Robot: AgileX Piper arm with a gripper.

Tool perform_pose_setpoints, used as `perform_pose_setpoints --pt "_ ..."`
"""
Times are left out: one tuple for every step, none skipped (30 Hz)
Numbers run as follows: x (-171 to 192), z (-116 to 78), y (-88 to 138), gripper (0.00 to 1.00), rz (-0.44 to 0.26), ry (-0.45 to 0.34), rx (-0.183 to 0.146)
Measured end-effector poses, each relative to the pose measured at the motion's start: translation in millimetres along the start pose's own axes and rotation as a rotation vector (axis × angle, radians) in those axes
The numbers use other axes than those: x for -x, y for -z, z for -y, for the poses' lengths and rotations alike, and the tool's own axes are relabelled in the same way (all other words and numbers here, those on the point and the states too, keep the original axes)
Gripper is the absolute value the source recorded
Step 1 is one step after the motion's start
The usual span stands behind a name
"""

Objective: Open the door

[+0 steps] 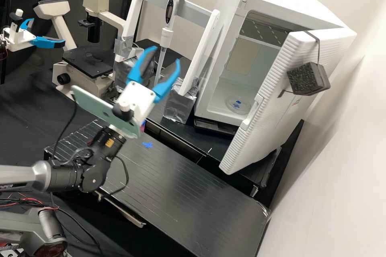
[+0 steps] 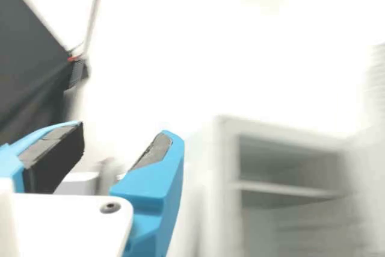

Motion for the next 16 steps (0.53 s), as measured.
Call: perform_pose_setpoints --pt "-1.0 3.9 1.3 1.00 0.004 0.009 -0.002" --pt "-2.5 11.0 2.4 1.00 0.011 0.026 0.007" --pt "-2.9 15.7 2.7 1.00 0.028 0.022 0.014" --pt "-3.2 17.5 2.2 1.00 0.050 -0.001 0.007" --pt "-3.7 21.4 1.5 1.00 0.070 -0.008 0.005" --pt "-4.1 24.3 0.5 1.00 0.085 -0.009 0.002" --pt "-4.6 27.8 -0.8 1.00 0.097 -0.008 -0.002" --pt "-4.8 32.0 -2.7 1.00 0.103 -0.001 -0.009" --pt "-4.7 34.8 -4.7 1.00 0.108 0.000 -0.015" --pt "-5.2 38.6 -6.8 1.00 0.107 0.008 -0.016" --pt "-6.0 41.1 -8.5 1.00 0.107 0.012 -0.017" --pt "-6.6 44.0 -11.1 1.00 0.109 0.015 -0.016" --pt "-7.5 46.6 -13.6 1.00 0.114 0.019 -0.016" --pt "-8.5 49.4 -15.9 1.00 0.117 0.022 -0.018" --pt "-9.0 51.0 -17.5 1.00 0.124 0.023 -0.021" --pt "-9.3 51.5 -18.3 1.00 0.125 0.020 -0.022"
